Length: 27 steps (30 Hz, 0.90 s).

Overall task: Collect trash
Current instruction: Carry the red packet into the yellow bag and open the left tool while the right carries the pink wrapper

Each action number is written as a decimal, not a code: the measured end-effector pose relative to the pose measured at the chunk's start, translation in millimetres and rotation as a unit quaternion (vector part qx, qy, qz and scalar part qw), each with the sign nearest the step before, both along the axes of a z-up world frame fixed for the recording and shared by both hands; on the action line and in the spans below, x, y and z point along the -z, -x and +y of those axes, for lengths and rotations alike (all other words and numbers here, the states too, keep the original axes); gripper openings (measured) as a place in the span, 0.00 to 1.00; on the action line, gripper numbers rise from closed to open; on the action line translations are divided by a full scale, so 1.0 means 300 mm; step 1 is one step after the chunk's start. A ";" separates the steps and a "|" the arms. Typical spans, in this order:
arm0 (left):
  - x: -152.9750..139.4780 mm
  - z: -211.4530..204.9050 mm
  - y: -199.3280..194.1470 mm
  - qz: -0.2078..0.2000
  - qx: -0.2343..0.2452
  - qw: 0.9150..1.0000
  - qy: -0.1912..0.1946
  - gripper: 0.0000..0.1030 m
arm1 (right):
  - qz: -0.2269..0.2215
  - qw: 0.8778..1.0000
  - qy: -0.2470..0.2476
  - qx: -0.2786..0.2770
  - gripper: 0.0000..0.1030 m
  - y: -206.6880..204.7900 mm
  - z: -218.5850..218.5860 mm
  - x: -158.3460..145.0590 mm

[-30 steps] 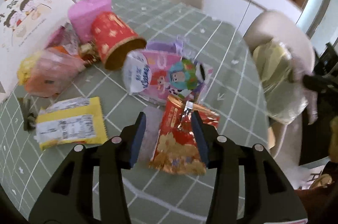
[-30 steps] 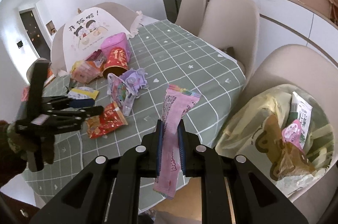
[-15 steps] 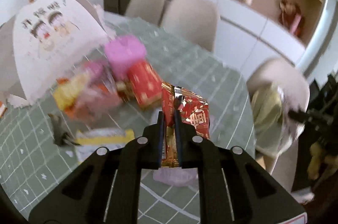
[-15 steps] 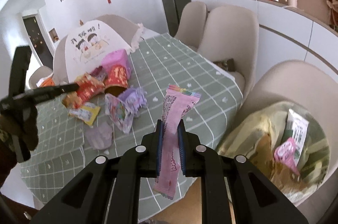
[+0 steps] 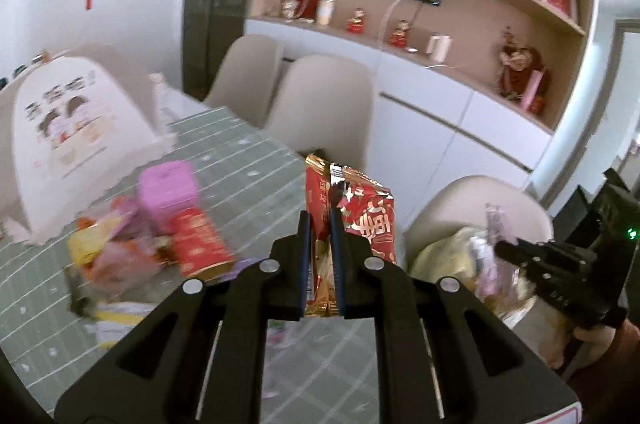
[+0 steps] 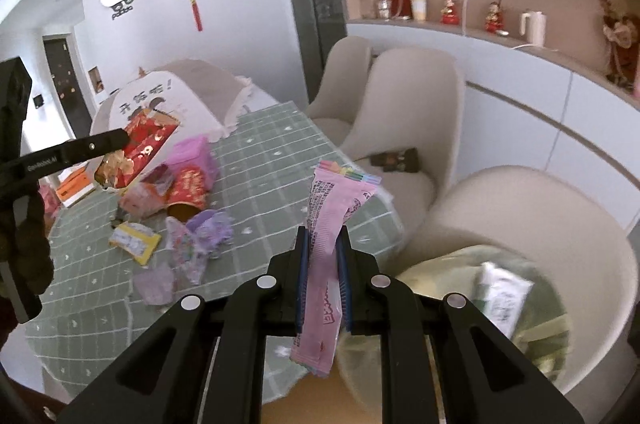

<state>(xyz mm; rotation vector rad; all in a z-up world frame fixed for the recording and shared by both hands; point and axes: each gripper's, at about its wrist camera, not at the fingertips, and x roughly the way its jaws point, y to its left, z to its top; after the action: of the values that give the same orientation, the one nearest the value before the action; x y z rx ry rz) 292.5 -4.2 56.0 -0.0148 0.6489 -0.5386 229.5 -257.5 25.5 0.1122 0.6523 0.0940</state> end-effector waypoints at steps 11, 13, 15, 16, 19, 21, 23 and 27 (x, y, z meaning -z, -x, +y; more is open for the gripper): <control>0.077 -0.465 0.041 0.041 0.093 0.995 0.026 0.09 | -0.008 0.997 0.024 0.074 0.14 0.169 -0.383 -0.006; 0.107 -0.542 0.062 0.052 0.109 0.992 0.024 0.09 | -0.005 0.996 0.021 0.090 0.14 0.199 -0.449 0.004; 0.137 -0.613 0.071 0.064 0.125 0.990 0.022 0.09 | -0.003 0.995 0.015 0.103 0.14 0.228 -0.507 0.016; 0.164 -0.665 0.072 0.078 0.137 0.987 0.019 0.09 | -0.001 0.994 0.012 0.109 0.14 0.246 -0.534 0.025; 0.231 -0.787 0.070 0.106 0.154 0.982 0.007 0.09 | 0.003 0.992 0.006 0.123 0.14 0.281 -0.595 0.055; 0.286 -0.869 0.066 0.124 0.160 0.979 -0.011 0.09 | 0.005 0.991 -0.001 0.132 0.14 0.301 -0.632 0.075; 0.336 -0.927 0.068 0.135 0.163 0.977 -0.031 0.09 | 0.006 0.990 -0.007 0.138 0.14 0.315 -0.654 0.088; 0.419 -0.996 0.071 0.149 0.160 0.974 -0.058 0.13 | 0.008 0.989 -0.019 0.145 0.14 0.329 -0.697 0.119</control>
<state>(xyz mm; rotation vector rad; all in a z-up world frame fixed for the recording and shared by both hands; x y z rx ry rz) 271.0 -302.8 -69.6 0.1235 0.9855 -0.8180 130.7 -466.6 -10.2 0.2432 0.6437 -0.1762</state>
